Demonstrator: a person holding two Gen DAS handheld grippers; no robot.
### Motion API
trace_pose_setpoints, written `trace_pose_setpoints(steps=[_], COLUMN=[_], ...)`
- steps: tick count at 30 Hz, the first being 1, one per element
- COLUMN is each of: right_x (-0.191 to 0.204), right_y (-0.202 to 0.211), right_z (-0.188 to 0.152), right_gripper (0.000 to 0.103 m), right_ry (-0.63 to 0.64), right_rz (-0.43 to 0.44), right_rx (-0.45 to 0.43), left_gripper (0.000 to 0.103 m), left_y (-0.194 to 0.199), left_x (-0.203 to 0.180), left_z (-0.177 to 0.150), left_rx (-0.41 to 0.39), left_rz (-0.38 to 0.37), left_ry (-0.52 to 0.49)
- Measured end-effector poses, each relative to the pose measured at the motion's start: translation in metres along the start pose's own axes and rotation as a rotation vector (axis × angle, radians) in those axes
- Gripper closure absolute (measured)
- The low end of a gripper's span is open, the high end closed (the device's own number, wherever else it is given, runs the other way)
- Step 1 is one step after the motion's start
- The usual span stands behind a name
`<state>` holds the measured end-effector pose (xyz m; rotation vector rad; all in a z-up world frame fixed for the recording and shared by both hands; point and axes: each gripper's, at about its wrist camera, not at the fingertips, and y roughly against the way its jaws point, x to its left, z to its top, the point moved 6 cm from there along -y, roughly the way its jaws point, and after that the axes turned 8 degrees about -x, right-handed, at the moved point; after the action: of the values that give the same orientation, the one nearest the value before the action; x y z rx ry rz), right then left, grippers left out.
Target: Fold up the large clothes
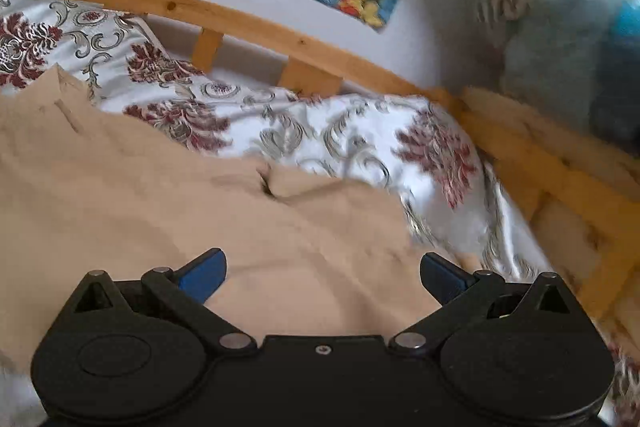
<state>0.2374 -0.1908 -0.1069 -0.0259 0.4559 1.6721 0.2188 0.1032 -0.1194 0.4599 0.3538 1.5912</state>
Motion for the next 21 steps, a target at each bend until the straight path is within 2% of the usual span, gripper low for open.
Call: trace_pose_setpoints(steps=[3,6,15,21], right_x=[-0.003,-0.007,-0.006,-0.004], right_y=[-0.012,-0.02,-0.012,-0.007], right_z=[-0.025,-0.03,-0.032,-0.03], right_gripper=[0.001,0.001,0.001,0.001], right_ry=[-0.068,-0.142,-0.149,-0.131], right_rz=[0.024,0.04,0.036,0.014], right_rx=[0.091,0.116,0.087,0.084], left_gripper=[0.0,0.0,0.0,0.001], left_y=[-0.004,-0.004,-0.001,0.006], left_x=[-0.001,-0.003,-0.001,0.002], left_z=[-0.007,-0.01,-0.016,-0.014], left_rx=[-0.008,-0.019,-0.05,-0.02], left_rz=[0.018,0.039,0.039,0.055], left_ry=[0.016,0.018,0.029,0.037])
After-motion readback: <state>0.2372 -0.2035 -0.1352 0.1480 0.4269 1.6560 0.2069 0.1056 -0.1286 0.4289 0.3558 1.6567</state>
